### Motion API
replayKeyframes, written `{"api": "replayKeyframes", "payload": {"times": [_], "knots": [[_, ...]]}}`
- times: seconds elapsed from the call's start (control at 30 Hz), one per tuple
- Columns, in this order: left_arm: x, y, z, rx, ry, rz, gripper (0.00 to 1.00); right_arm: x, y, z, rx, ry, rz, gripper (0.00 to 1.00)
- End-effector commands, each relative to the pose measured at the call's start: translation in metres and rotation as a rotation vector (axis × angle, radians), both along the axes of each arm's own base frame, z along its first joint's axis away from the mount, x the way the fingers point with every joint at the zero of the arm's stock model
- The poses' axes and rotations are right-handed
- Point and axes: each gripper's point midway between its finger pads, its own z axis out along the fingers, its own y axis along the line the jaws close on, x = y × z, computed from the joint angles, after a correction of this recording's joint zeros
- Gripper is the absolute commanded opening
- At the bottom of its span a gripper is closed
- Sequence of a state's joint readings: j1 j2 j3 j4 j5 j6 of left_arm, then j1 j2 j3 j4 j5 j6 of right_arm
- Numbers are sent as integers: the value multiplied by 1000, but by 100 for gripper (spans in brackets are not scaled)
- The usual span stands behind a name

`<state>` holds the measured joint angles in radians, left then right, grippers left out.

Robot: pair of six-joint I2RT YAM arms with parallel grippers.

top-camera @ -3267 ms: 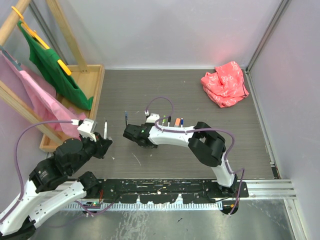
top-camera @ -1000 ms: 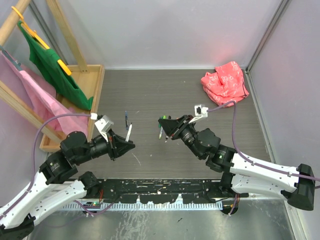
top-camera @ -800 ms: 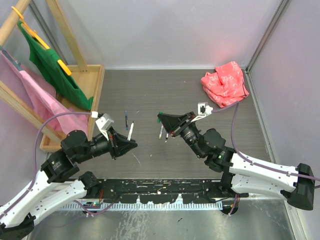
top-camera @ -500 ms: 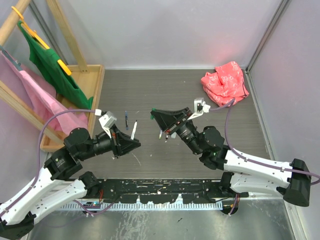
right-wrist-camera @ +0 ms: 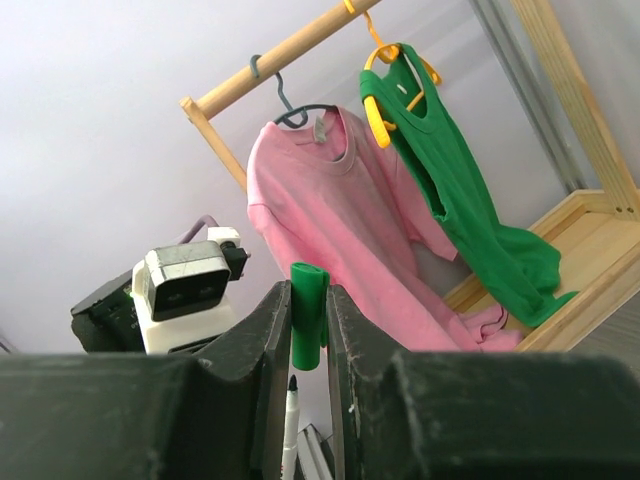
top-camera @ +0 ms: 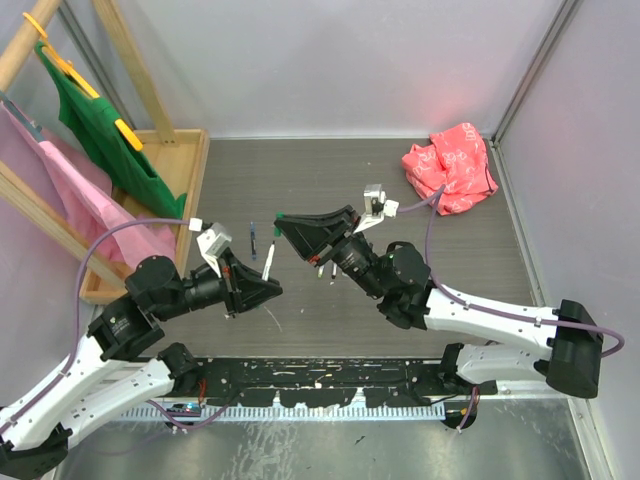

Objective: Insert the pens into the pen caps
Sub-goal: Insert the pen cap onto the pen.

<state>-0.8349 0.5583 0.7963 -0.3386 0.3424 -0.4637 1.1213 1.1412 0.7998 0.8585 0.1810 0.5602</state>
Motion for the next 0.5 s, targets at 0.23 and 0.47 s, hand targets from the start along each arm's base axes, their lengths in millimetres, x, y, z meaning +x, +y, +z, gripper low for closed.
{"api": "replayKeyframes", "payload": {"times": [0.23,0.47], "knots": [[-4,3,35,-71,-70,-10,0,-11,-5,40,114,-53,53,0],[-3,6,36,-72,-75,4,0,-11,-2,36,108,-43,66,0]]}}
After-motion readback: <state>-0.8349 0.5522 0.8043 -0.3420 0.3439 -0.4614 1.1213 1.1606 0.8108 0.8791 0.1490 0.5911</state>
